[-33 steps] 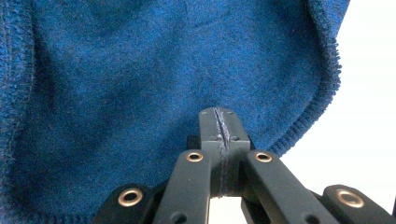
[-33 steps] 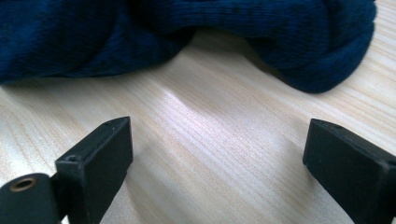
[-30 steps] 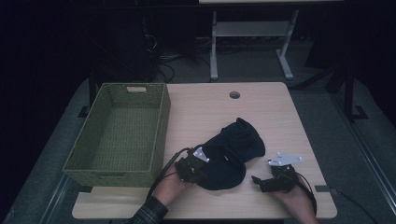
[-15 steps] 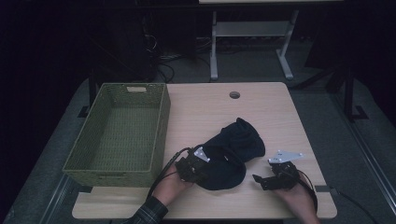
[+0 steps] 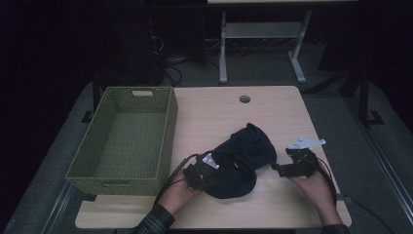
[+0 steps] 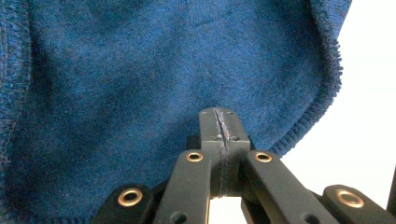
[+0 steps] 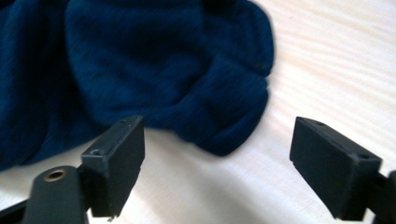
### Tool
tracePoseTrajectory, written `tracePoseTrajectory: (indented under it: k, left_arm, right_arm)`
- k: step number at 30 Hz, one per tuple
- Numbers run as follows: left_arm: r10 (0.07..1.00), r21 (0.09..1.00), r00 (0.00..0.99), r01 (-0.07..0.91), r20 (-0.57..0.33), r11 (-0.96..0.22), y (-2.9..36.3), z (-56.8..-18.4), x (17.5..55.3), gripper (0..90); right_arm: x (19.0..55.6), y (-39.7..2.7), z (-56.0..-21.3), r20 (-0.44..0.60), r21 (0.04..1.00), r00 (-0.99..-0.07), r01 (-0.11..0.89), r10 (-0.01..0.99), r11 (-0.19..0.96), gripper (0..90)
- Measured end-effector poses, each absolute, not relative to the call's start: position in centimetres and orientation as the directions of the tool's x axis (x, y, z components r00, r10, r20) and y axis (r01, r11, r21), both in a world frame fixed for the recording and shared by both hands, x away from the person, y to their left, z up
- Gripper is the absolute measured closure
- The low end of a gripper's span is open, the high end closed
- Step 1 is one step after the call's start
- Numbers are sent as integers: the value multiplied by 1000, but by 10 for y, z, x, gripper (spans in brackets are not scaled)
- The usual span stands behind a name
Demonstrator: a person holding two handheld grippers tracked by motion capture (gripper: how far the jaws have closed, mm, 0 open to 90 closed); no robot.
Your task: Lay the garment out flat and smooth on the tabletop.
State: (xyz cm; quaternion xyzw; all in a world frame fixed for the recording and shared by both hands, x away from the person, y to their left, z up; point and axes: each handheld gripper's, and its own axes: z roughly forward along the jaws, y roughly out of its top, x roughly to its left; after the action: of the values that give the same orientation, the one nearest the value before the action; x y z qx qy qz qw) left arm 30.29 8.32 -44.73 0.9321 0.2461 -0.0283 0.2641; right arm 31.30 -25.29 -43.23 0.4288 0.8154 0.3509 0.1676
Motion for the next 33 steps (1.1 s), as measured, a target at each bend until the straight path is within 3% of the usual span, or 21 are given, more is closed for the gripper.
tracePoseTrajectory:
  k: [9,12,20,33]
  left_arm:
    - [453,476,871,485,-190,-734,83,-447,304,899]
    - [448,476,874,481,-190,-736,83,-447,304,899]
    - [443,477,878,472,-180,-742,83,-447,303,899]
    - [441,478,879,470,-180,-742,83,-447,303,899]
  right_arm:
    - [345,-266,-420,68,741,-542,589,838,321,257]
    - [361,-269,-420,92,760,-532,583,842,285,331]
    - [390,-261,-435,137,729,-516,630,845,266,356]
    - [406,-244,-465,164,677,-529,674,833,295,396]
